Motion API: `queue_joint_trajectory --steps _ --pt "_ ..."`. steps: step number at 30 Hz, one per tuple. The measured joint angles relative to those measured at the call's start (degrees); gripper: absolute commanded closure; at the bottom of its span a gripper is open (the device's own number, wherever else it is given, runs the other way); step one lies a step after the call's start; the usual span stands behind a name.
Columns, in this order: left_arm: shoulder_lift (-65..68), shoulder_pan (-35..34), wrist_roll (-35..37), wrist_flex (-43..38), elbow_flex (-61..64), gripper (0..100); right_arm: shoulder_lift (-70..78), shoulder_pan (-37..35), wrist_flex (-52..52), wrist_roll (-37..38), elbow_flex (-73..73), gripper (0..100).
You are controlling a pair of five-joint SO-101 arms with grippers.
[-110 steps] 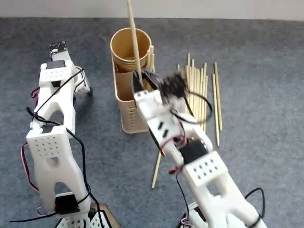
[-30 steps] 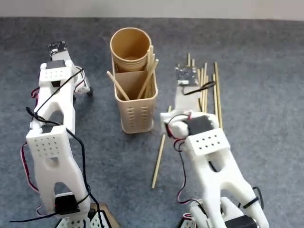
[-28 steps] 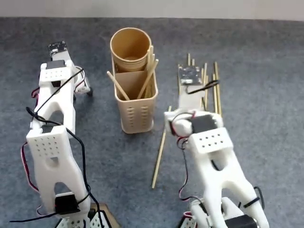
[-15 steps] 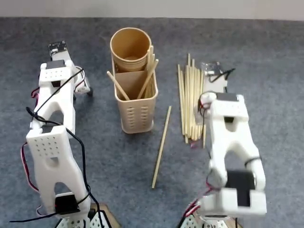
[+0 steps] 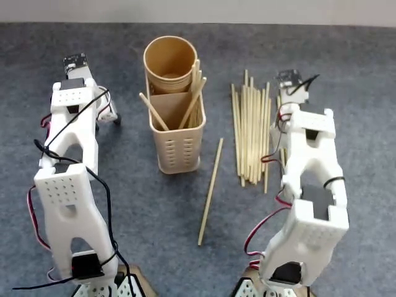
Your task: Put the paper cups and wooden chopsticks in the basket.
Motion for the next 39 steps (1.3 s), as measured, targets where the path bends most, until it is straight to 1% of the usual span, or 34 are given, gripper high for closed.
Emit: queue_joint_trajectory --steps 7,8,11,14,16,21,25,28,33,37,39 --pt "0.0 0.0 0.0 0.0 0.0 78 5.5 0.2 -1.1 0.2 -1.5 90.8" --pt "0.0 0.0 0.0 0.0 0.0 78 6.0 0.2 -1.6 0.2 -1.5 91.4" --pt "0.0 0.0 0.0 0.0 0.0 78 7.0 0.2 -1.9 0.2 -1.6 97.3" --pt "0.0 0.0 0.0 0.0 0.0 78 7.6 1.6 -1.9 0.2 -2.4 99.6" --pt "0.0 0.0 0.0 0.0 0.0 78 7.3 2.3 -1.7 0.1 -3.6 99.3" --pt "0.0 0.0 0.0 0.0 0.0 78 2.0 4.2 4.5 -6.0 -8.6 99.3" --pt "0.0 0.0 0.0 0.0 0.0 78 -11.6 3.6 5.0 -12.7 -12.4 99.3" --pt "0.0 0.0 0.0 0.0 0.0 78 -24.2 -0.6 2.8 -15.8 -12.7 99.3" --pt "0.0 0.0 0.0 0.0 0.0 78 -43.7 -14.2 -5.5 -17.7 -8.7 99.3" --pt "1.8 0.0 0.0 0.0 -0.9 78 -51.4 -25.1 -16.7 -18.8 -1.6 99.3" --pt "2.7 0.0 0.0 0.0 -1.8 78 -52.1 -28.4 -22.9 -20.0 1.4 99.3"
